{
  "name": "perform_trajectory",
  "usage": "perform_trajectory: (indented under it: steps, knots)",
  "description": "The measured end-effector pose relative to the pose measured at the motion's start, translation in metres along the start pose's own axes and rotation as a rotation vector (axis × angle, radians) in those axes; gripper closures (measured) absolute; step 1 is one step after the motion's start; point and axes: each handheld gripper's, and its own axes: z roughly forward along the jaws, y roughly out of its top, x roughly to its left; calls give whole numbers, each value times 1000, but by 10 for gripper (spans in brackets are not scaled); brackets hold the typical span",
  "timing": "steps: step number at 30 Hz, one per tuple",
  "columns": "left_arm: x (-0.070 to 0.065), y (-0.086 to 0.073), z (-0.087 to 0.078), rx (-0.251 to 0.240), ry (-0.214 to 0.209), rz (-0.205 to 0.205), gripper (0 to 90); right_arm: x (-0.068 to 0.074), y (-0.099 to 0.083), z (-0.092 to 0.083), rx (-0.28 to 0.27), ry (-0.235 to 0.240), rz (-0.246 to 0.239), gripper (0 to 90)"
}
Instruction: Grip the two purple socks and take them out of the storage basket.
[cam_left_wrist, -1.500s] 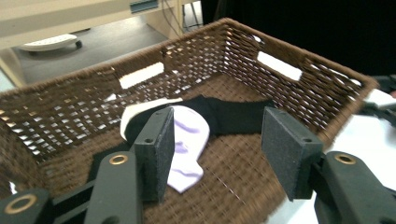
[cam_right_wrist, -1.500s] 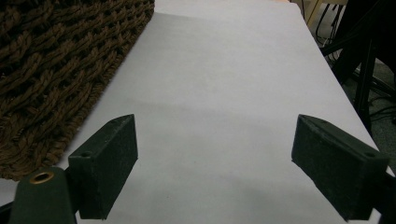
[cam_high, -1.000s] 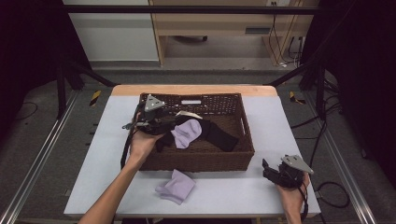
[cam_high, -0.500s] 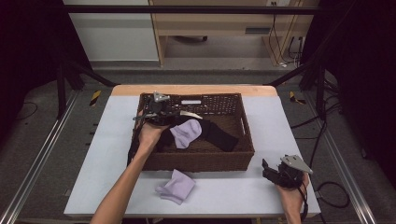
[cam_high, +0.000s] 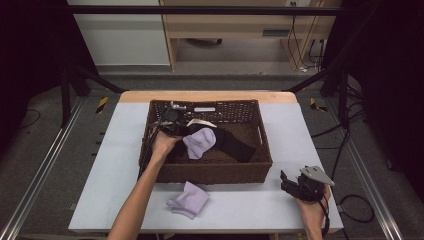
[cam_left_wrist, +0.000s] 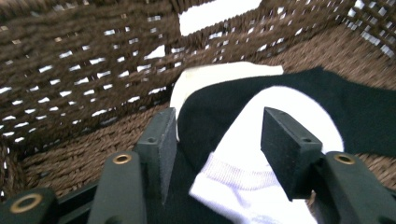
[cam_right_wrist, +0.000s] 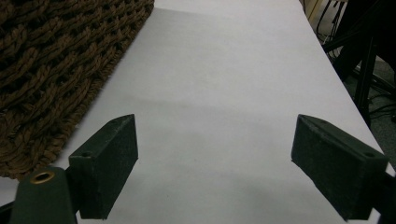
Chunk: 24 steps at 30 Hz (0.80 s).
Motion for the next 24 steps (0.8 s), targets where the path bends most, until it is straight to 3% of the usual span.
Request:
perform_trajectory:
  steps: [10, 12, 23, 24]
  knots:
    - [-7, -4, 10, 97, 44, 69, 380, 0, 0, 1, 6, 0, 3, 146]
    - [-8, -4, 12, 107, 32, 78, 364, 0, 0, 0, 4, -1, 4, 145]
    - [-12, -7, 23, 217, 66, 131, 383, 0, 0, 0, -2, -2, 0, 144]
    - [-13, -7, 25, 243, 63, 137, 388, 0, 0, 0, -2, -2, 0, 144]
